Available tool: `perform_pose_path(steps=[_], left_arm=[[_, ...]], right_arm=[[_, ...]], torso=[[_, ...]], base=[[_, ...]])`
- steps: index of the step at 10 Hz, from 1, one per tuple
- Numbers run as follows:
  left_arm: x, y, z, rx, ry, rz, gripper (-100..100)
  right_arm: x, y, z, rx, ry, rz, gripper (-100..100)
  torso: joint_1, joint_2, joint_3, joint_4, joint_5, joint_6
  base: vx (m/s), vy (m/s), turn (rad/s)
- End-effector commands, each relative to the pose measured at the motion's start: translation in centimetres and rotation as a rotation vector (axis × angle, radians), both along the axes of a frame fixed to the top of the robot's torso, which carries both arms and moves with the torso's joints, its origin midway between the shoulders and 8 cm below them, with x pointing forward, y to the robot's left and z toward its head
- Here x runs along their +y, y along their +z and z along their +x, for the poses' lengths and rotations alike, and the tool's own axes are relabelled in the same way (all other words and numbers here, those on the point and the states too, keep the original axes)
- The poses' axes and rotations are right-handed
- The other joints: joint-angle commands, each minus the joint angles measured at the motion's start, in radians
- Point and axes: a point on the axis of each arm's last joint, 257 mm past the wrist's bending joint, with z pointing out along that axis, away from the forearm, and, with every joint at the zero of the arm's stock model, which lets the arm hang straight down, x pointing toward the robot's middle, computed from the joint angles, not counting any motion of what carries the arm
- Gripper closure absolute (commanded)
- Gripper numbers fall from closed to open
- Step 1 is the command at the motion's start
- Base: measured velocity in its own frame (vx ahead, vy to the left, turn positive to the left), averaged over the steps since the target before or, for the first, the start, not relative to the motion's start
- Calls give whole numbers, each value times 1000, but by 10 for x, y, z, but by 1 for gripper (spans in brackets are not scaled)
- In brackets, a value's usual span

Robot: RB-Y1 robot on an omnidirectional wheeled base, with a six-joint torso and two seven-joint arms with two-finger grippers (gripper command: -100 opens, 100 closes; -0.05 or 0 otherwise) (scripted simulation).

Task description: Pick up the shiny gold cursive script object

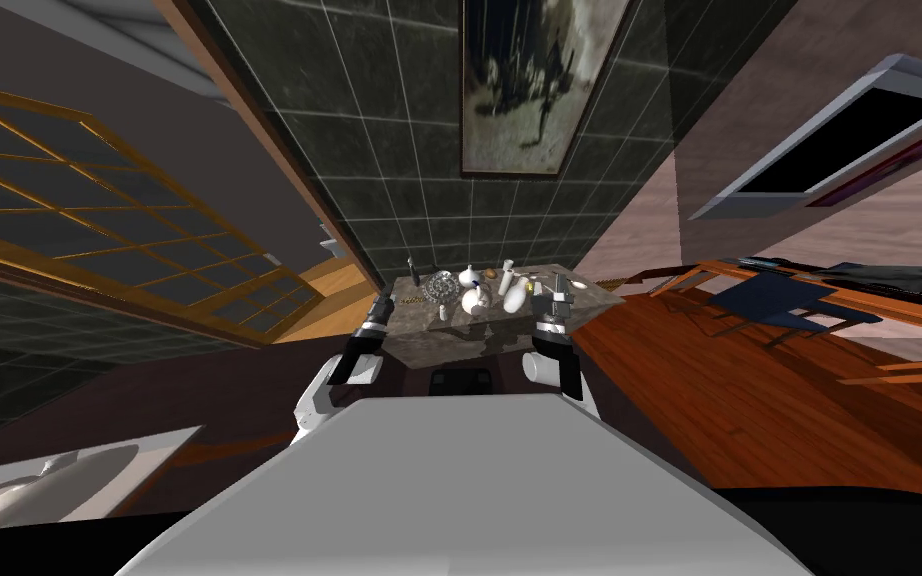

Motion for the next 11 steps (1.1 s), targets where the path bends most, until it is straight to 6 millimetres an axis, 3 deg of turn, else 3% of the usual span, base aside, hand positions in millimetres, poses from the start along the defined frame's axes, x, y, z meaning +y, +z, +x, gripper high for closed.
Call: perform_pose_path(steps=[1, 4, 6, 11], left_arm=[[13, -19, 8, 65, 12, 33, -100], [26, -34, 16, 126, 21, 77, -100], [54, -60, 29, 227, 55, 118, -100], [105, -97, 39, 387, 122, 200, -100]], right_arm=[[0, 0, 0, 0, 0, 0, 0], [0, 0, 0, 0, 0, 0, 0], [0, 0, 0, 0, 0, 0, 0], [0, 0, 0, 0, 0, 0, 0]], torso=[[0, 0, 0, 0, 0, 0], [0, 0, 0, 0, 0, 0], [0, 0, 0, 0, 0, 0], [0, -1, 0, 0, 0, 0]], base=[[-20, 7, -94], [-17, 4, -83], [-29, 2, -198], [-19, 2, -99]])
